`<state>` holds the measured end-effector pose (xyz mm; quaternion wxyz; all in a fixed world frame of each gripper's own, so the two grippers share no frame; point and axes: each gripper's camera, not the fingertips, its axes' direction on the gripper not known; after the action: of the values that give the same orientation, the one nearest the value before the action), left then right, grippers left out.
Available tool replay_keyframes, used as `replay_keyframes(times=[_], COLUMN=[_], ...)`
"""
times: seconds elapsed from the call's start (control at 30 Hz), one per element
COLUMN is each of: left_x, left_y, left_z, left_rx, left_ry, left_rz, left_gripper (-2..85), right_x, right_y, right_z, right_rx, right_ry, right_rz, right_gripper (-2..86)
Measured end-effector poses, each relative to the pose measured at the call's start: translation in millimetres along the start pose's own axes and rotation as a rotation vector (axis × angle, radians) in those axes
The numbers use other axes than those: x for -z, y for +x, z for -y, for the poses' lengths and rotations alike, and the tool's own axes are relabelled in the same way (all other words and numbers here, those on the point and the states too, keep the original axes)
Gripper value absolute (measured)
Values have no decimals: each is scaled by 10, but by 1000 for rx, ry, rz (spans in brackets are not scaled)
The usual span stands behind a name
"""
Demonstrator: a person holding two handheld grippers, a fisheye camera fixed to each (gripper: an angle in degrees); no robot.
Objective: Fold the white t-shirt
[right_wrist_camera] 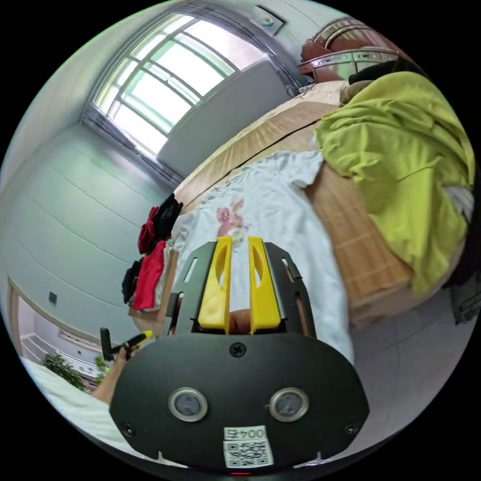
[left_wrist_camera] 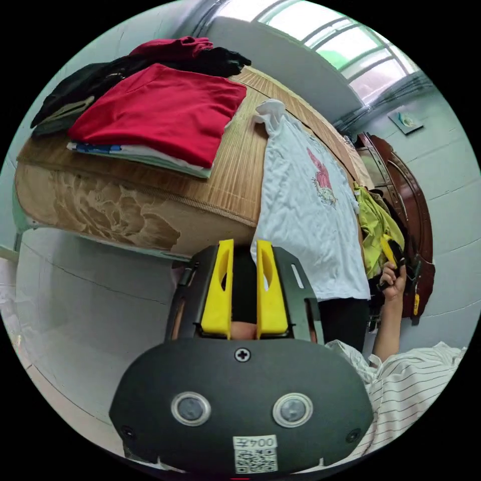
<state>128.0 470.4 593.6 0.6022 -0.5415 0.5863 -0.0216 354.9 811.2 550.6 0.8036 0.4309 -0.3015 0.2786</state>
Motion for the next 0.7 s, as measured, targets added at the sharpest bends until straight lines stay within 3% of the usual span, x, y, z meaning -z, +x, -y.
replay_keyframes(times=[0.1, 0.27, 0.4, 0.7], left_x=[46, 65, 69, 338], left_y=[-303, -399, -419, -485], left_z=[-157, -244, -309, -550], left_rx=[48, -28, -64, -108], left_ry=[-33, -115, -172, -164], left_rz=[-177, -218, -230, -190], left_gripper=[109, 126, 132, 132], right_x=[719, 1420, 1385, 1257], right_y=[448, 1415, 1551, 1678], right_z=[-235, -623, -761, -865], right_rx=[-27, -285, -327, -525], right_ry=[-65, -155, -219, -239], right_rz=[-34, 62, 87, 418], right_gripper=[105, 125, 129, 131])
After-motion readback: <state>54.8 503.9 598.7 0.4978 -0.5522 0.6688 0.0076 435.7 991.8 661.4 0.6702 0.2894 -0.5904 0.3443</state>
